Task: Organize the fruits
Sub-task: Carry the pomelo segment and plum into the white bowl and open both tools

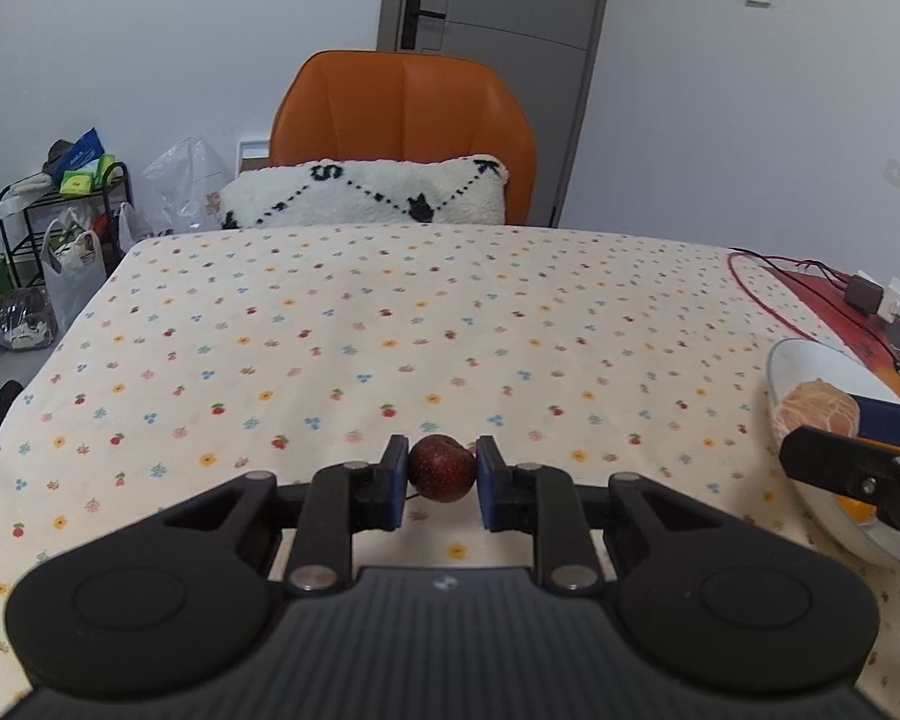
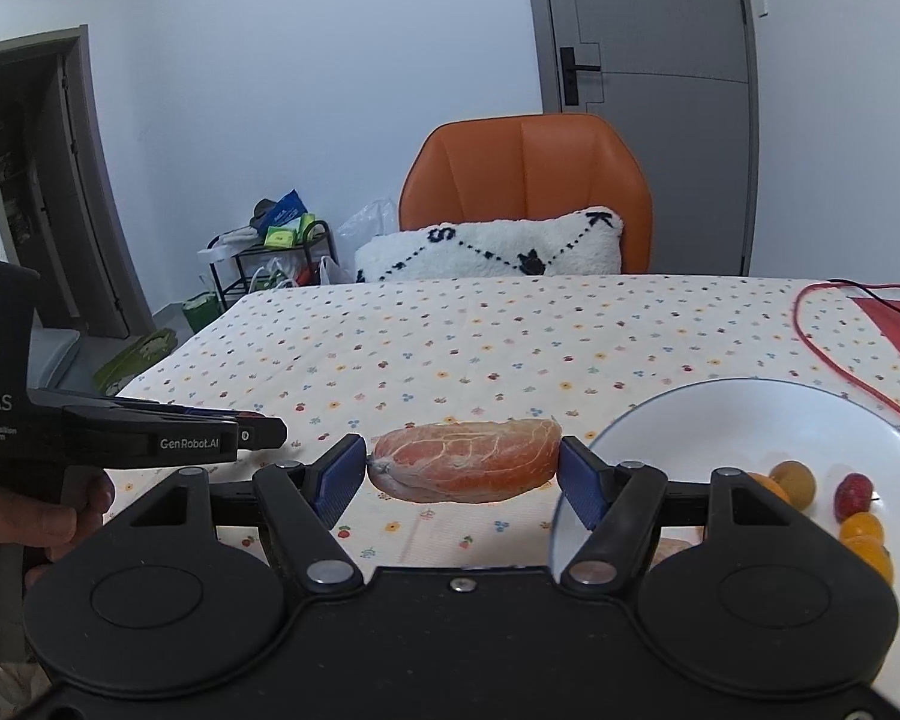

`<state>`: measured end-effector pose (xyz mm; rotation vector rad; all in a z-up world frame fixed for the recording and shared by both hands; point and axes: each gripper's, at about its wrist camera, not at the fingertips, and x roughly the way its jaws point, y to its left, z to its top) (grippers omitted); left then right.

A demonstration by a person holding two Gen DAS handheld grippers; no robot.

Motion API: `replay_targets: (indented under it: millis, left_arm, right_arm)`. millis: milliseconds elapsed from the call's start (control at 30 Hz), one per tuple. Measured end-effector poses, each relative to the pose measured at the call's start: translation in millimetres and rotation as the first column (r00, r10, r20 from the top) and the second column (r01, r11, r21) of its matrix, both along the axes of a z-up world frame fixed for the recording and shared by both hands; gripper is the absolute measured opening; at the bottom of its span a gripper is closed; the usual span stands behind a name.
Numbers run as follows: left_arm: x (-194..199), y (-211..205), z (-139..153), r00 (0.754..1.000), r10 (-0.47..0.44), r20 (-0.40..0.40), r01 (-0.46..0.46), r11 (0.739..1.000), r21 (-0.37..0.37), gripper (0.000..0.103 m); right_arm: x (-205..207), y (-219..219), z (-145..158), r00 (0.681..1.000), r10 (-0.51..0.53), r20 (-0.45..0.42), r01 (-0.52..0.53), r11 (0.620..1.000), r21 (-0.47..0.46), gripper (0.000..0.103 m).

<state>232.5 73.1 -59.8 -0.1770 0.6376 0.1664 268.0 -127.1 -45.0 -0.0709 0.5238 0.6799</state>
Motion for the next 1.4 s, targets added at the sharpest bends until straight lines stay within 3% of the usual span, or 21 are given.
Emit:
replay_targets:
  millis: [600, 1400]
  left_arm:
    - [-0.1, -57.5, 22.4, 0.993, -0.111, 0.048, 0.111, 0.994, 0.011, 0.022]
    - [13.9, -97.1, 24.0, 0.979, -0.199, 0.053, 0.198, 0.980, 0.023, 0.022]
  right_arm:
    - [-5.0, -57.1, 9.6, 0.994, -0.102, 0.027, 0.101, 0.994, 0.036, 0.067]
    - [14.1, -110.8, 6.9, 0.977, -0.206, 0.046, 0.205, 0.978, 0.022, 0.067]
